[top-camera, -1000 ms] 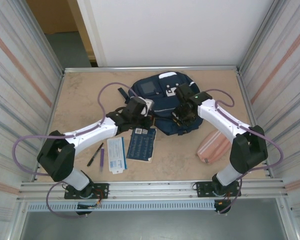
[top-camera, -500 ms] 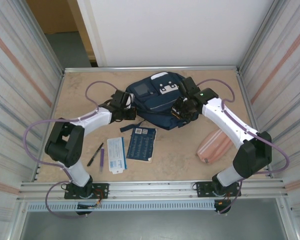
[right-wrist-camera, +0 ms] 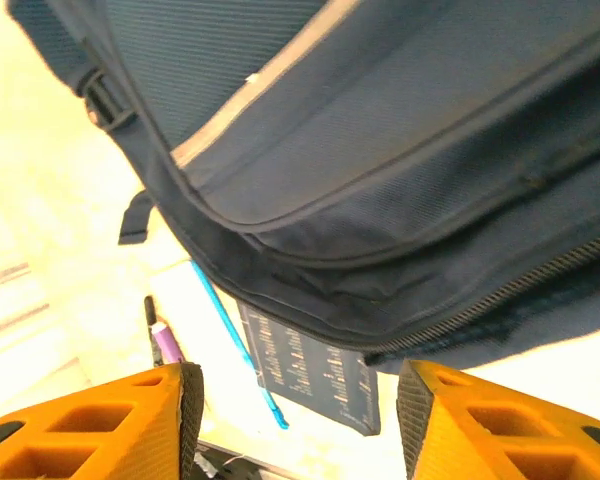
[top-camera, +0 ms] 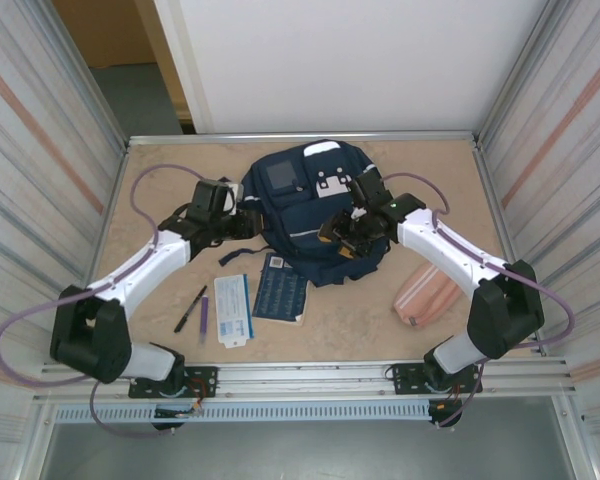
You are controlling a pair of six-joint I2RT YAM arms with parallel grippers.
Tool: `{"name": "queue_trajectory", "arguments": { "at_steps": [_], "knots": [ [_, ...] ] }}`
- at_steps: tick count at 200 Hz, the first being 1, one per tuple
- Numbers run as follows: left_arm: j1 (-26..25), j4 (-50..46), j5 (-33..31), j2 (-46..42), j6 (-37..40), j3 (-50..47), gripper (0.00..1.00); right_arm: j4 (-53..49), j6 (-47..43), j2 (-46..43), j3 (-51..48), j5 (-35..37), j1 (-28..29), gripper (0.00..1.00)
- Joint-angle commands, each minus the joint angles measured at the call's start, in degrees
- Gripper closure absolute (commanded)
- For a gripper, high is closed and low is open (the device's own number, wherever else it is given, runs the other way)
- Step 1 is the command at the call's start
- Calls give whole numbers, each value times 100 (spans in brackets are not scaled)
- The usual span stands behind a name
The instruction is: Pack the student bag
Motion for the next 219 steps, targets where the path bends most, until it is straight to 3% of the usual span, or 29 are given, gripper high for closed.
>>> {"name": "queue_trajectory", "arguments": {
  "at_steps": [1, 29, 42, 59, 70, 113, 158, 175, 219],
  "knots": [
    [-85, -524, 589, -239, -139, -245, 44, -14, -1082, -243, 155, -51, -42, 44],
    [-472, -893, 619, -318, -350, -213, 43, -428, -2578, -505, 143, 714, -134, 41],
    [-829, -970, 503, -305, -471, -168, 43, -543, -2782, -433, 128, 1009, -392, 41],
    [-1376, -955, 149, -270, -620, -152, 42, -406, -2787, -169, 106, 414, -876, 41],
    [-1724, -962, -115, -185, -707, -108, 41, -353, -2969, -6, 160, 409, -1007, 42],
    [-2424, -545, -257, 416, -1706, -31, 40, -561, -5222, 642, 714, 677, -830, 43],
    [-2149, -349, -169, 747, -1959, -104, 42, 109, -7668, 886, 546, 1034, 168, 38],
    [-1799, -202, 258, 570, -1924, -347, 49, -118, -8039, 1248, 920, 1042, 471, 36],
    [-1035, -233, 473, -403, -2027, -1319, 47, -446, -8858, 2291, 1356, 2216, 951, 33]
  ]
}}
